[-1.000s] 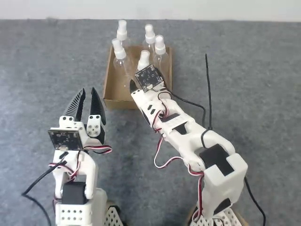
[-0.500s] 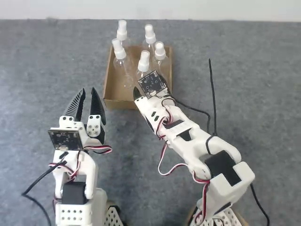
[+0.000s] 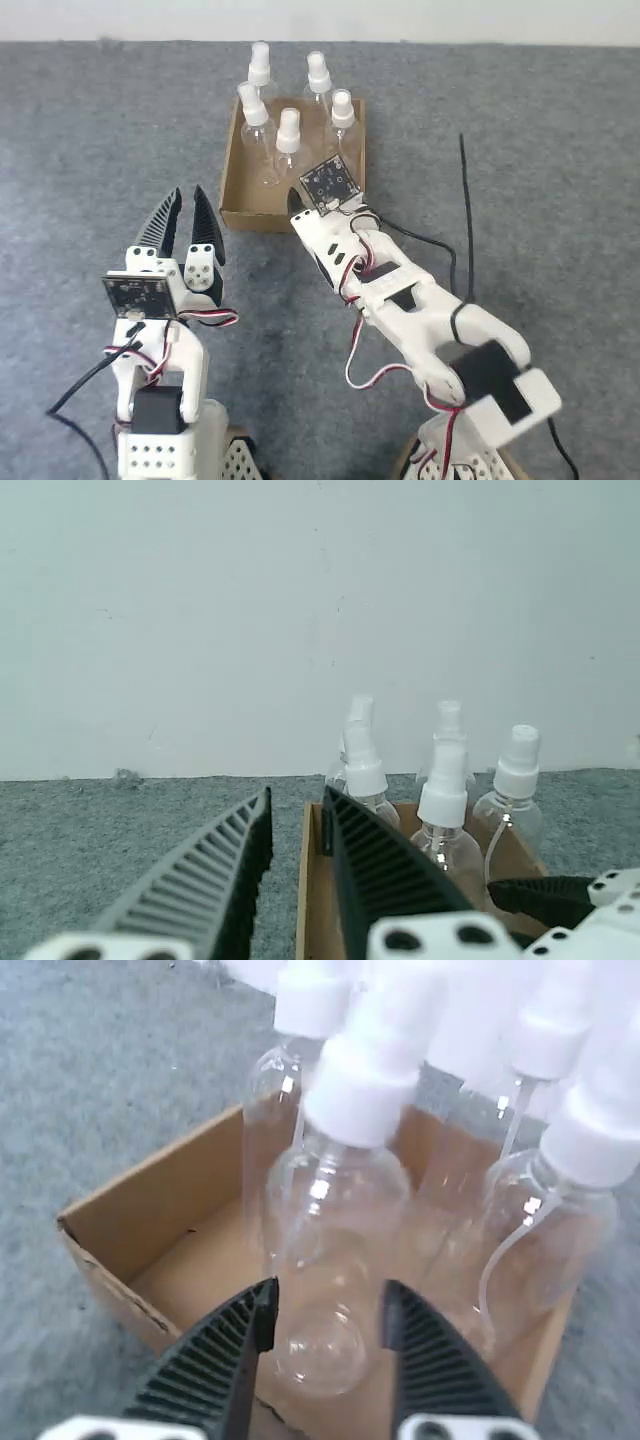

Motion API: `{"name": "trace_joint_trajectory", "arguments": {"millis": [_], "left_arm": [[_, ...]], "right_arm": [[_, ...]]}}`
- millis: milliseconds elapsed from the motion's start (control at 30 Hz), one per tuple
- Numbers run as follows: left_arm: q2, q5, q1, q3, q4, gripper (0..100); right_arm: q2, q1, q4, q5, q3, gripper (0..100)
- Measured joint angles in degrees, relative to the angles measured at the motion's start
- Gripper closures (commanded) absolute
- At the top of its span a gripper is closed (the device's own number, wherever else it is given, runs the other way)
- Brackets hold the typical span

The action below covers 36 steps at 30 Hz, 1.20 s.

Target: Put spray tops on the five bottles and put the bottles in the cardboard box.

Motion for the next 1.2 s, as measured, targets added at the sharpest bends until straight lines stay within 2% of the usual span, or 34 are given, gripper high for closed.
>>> {"name": "trace_joint_trajectory", "arguments": {"millis": [167,367,533,833,1200], "left_arm": [[0.0,0.0,0.0,0.0,0.0,92],[0.0,0.0,0.0,0.0,0.0,92],[0.0,0.0,0.0,0.0,0.0,92],[0.0,0.0,-1.6,0.8,0.0,92],[0.0,0.0,-1.4,1.3,0.0,92]], "right_arm": [[-2.9,0.0,7.0,1.5,0.1,99.2],[-3.4,-0.1,11.1,1.8,0.1,99.2],[-5.4,-0.2,11.2,1.9,3.1,99.2],[-17.5,-0.2,11.2,1.9,12.1,99.2],[-32.5,4.5,11.1,1.9,21.1,99.2]]}}
